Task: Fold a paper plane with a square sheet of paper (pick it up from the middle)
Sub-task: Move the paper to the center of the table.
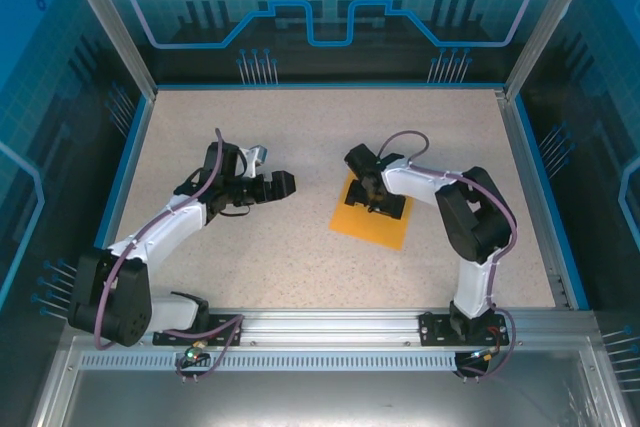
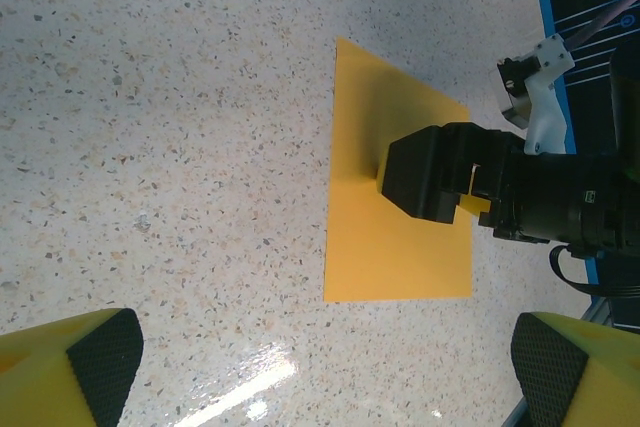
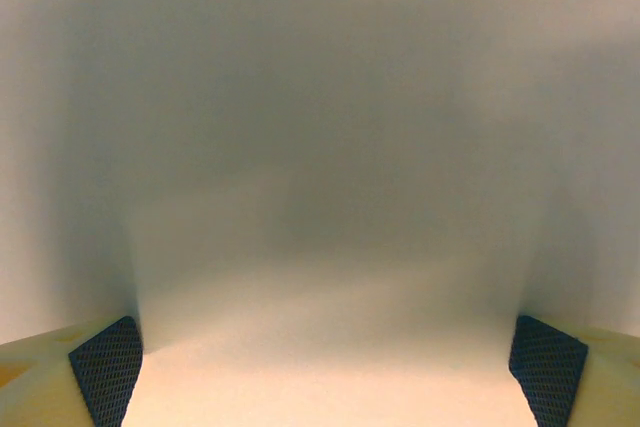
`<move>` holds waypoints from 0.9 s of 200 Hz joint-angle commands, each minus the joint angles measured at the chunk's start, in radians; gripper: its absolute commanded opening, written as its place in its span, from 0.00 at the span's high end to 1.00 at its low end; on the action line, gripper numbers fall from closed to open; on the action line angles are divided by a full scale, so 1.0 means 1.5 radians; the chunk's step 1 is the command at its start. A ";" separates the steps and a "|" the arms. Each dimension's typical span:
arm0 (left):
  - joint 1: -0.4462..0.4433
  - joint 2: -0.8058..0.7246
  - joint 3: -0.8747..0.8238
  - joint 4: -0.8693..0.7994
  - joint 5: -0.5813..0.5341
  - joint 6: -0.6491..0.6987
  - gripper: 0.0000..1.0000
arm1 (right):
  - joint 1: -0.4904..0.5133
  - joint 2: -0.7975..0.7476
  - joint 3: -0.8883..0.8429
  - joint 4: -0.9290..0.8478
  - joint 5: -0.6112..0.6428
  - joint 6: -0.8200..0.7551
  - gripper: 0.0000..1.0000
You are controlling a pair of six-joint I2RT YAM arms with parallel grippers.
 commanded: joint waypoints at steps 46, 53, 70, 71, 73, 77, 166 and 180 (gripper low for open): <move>-0.002 0.008 0.007 -0.019 0.019 0.010 0.01 | 0.079 0.062 0.019 -0.036 -0.003 -0.103 0.01; -0.002 0.009 0.007 -0.021 0.018 0.012 0.01 | 0.090 0.062 0.014 -0.029 -0.007 -0.121 0.01; -0.002 0.009 0.006 -0.024 0.015 0.013 0.01 | 0.111 0.058 0.004 -0.011 -0.013 -0.174 0.01; -0.002 0.009 0.006 -0.024 0.014 0.013 0.01 | 0.112 0.057 0.003 -0.009 -0.014 -0.178 0.01; -0.002 0.009 0.006 -0.024 0.014 0.014 0.01 | 0.114 0.056 0.002 -0.005 -0.015 -0.185 0.01; -0.002 0.008 0.006 -0.026 0.013 0.015 0.01 | 0.117 0.053 -0.001 0.001 -0.018 -0.201 0.01; -0.002 0.001 -0.005 -0.023 0.003 0.002 0.01 | 0.130 -0.022 0.025 -0.011 -0.039 -0.228 0.04; -0.002 0.000 -0.005 -0.024 0.002 -0.001 0.01 | 0.133 -0.034 0.022 -0.005 -0.030 -0.214 0.03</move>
